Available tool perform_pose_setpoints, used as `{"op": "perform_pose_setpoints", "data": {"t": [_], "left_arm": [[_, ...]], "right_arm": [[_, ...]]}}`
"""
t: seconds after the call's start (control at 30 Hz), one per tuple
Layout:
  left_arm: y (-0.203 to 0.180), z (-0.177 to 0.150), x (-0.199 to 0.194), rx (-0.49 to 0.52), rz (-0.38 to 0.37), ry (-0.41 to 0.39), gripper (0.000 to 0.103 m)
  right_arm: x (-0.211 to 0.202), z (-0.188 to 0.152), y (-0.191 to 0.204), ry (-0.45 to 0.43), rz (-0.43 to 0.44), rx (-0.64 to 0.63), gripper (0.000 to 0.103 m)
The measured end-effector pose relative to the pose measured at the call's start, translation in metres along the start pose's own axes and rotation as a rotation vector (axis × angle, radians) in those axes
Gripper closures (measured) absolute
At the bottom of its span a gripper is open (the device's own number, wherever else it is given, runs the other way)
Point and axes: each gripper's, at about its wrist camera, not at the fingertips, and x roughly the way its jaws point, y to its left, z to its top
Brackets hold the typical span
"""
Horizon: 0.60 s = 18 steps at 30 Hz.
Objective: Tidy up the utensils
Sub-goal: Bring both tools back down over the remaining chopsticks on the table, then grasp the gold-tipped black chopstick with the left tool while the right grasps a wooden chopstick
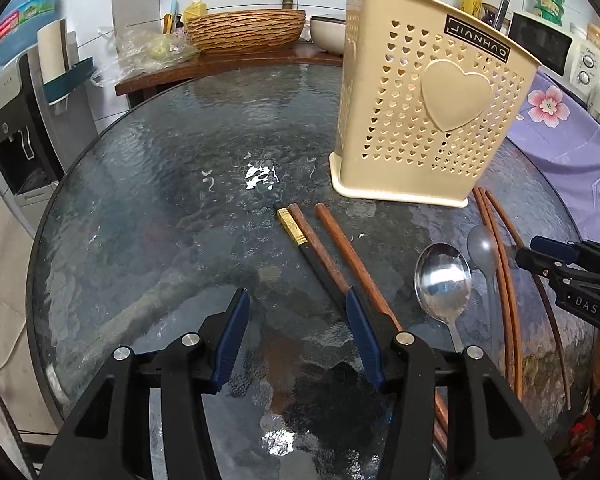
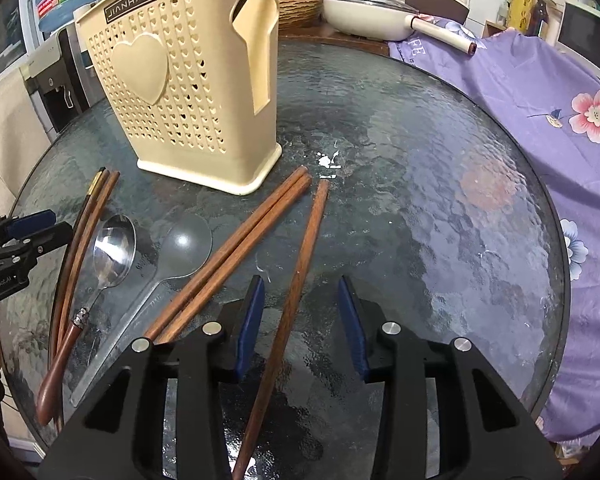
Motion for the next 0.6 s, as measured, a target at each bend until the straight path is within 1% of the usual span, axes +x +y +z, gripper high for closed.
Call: {"op": "perform_pose_setpoints", "data": {"t": [0.17, 0.2, 0.27, 0.3, 0.37, 0.43, 0.53, 0.6], "left_arm": [[-0.010, 0.009, 0.006, 0.045, 0.031, 0.002, 0.054], [-0.009, 0.011, 0.007, 0.048, 0.041, 0.008, 0.055], [-0.007, 0.011, 0.009, 0.047, 0.035, 0.023, 0.062], [-0.005, 0.010, 0.011, 0.044, 0.032, 0.034, 0.064], [-0.003, 0.010, 0.012, 0.053, 0.043, 0.030, 0.065], [-0.001, 0.010, 0.012, 0.048, 0.040, 0.035, 0.065], [0.004, 0.019, 0.020, 0.048, 0.044, 0.044, 0.066], [0.006, 0.026, 0.024, 0.046, 0.043, 0.054, 0.070]], "right_arm": [[0.001, 0.002, 0.002, 0.002, -0.001, -0.003, 0.064], [0.001, 0.002, 0.002, 0.004, 0.000, -0.004, 0.064], [0.001, 0.003, 0.001, 0.007, 0.002, -0.010, 0.064], [0.002, 0.005, 0.000, 0.009, 0.000, -0.010, 0.065], [0.003, 0.008, -0.004, 0.016, 0.003, -0.002, 0.065], [0.005, 0.011, -0.005, 0.023, -0.001, -0.003, 0.066], [0.009, 0.017, -0.003, 0.031, 0.002, -0.011, 0.073], [0.013, 0.024, -0.003, 0.037, 0.004, -0.011, 0.076]]}}
